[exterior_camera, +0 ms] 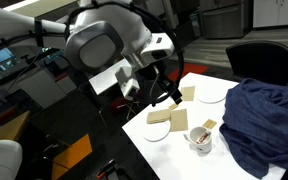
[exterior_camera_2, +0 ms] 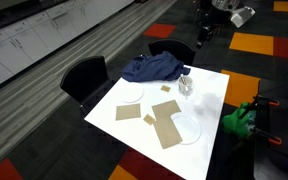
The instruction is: Remove the marker from the cup and put it on the table
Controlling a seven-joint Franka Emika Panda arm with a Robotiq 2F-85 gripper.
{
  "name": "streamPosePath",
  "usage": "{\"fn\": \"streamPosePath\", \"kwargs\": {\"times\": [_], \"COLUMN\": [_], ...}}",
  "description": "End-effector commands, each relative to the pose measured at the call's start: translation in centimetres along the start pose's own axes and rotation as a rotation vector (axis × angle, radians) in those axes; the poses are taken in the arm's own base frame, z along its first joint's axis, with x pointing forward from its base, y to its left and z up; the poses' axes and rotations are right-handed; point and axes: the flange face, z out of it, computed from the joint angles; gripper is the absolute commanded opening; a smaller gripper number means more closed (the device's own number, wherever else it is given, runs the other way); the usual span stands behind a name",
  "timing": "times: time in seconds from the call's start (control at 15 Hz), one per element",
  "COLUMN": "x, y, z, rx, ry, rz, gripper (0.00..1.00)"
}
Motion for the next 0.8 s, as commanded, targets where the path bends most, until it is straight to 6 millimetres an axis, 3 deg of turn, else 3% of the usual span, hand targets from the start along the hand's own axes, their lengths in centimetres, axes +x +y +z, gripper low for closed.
{"fn": "streamPosePath", "kwargs": {"times": [0.0,0.73], "x": [0.0,-0.7], "y": [0.2,1.6], "z": [3.3,14.7], "rx": [-0.046,-0.100], "ry": [-0.016,-0.025], "rz": [0.041,0.037], "gripper": [1.00,1.00]}}
